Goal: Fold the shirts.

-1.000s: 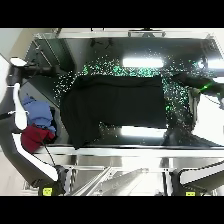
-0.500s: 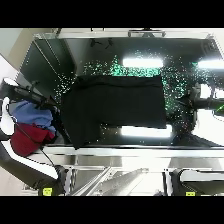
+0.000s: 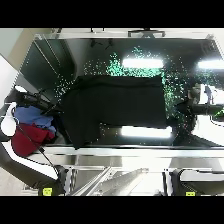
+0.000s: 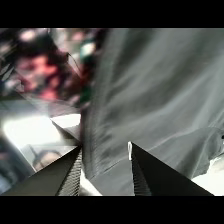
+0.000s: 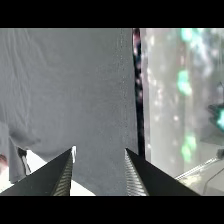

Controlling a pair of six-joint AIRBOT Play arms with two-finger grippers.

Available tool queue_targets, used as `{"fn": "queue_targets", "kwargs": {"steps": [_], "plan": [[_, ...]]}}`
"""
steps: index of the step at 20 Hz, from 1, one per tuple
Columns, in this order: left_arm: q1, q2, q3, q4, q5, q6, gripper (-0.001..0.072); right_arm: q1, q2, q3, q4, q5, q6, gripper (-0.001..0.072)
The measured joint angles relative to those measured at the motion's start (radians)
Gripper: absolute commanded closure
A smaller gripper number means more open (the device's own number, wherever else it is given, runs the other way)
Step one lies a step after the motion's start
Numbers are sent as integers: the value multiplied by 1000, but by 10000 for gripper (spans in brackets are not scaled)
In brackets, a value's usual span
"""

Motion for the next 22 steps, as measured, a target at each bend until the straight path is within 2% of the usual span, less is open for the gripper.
{"fn": "queue_targets", "kwargs": {"steps": [2,4,5,12,21,22], "plan": [[-41,-11,-3,-1,6,6,374,2,0,-2,-1,5,-2,354],[-78,-20,-4,4,5,20,667,3,0,-5,-10,11,-2,354],[-91,-24,-3,7,-2,26,683,3,0,-8,-30,14,-1,354],[-122,-10,55,37,-9,42,683,24,-5,-127,-168,-44,59,349],[-127,0,66,19,-67,43,682,214,-27,-193,-128,-111,82,362],[-127,0,66,19,-68,47,682,222,-27,-193,-127,-116,82,501]]}}
